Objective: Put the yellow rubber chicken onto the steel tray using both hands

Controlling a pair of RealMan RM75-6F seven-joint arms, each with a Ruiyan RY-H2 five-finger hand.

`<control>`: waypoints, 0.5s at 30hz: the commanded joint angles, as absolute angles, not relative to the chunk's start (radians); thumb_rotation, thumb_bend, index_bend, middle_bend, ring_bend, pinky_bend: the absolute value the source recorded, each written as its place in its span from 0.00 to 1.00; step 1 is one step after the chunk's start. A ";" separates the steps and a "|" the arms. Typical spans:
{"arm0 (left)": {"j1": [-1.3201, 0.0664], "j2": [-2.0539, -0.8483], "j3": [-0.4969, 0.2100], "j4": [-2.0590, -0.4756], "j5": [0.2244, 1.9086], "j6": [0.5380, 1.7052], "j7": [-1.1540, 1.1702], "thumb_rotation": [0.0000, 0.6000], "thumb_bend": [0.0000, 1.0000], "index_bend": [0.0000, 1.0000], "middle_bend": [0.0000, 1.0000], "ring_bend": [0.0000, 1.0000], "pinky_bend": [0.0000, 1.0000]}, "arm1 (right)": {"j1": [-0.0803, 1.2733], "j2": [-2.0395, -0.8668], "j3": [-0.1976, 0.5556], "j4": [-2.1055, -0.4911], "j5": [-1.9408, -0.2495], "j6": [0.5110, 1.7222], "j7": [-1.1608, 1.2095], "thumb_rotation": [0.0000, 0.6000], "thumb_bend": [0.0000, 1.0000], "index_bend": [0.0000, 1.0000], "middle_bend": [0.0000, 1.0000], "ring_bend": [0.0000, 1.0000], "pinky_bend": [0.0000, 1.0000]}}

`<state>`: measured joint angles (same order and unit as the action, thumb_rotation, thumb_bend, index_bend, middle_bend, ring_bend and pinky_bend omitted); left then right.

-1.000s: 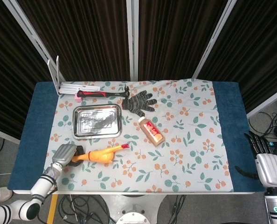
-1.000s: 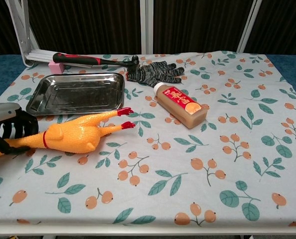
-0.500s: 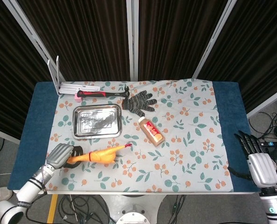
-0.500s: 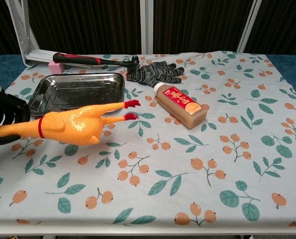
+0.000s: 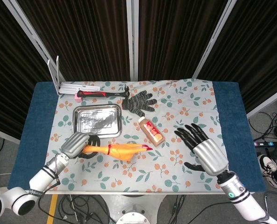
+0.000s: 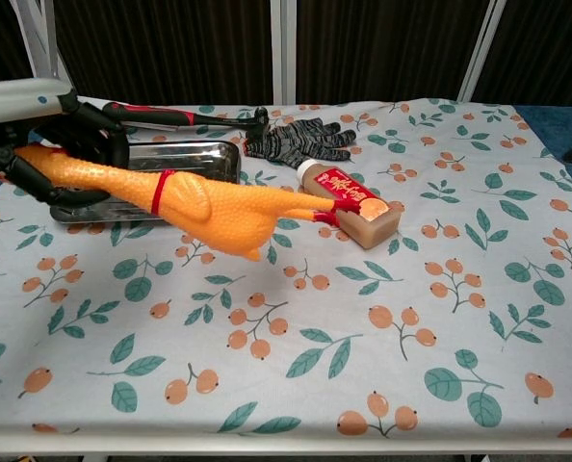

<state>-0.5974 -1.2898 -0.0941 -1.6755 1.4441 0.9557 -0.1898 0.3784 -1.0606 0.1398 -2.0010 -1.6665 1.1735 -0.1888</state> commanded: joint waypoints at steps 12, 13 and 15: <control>-0.638 -1.239 -0.173 -1.769 1.297 0.893 -0.286 1.00 0.60 0.76 0.74 0.66 0.66 | 0.585 -1.215 0.229 -2.098 -1.314 1.006 -0.552 1.00 0.03 0.00 0.11 0.00 0.01; -0.640 -1.238 -0.176 -1.775 1.288 0.888 -0.291 1.00 0.60 0.76 0.74 0.66 0.66 | 0.594 -1.230 0.230 -2.090 -1.303 1.008 -0.569 1.00 0.03 0.00 0.12 0.00 0.01; -0.645 -1.232 -0.183 -1.787 1.270 0.876 -0.305 1.00 0.61 0.76 0.74 0.66 0.66 | 0.611 -1.263 0.232 -2.074 -1.283 1.016 -0.600 1.00 0.03 0.00 0.13 0.00 0.01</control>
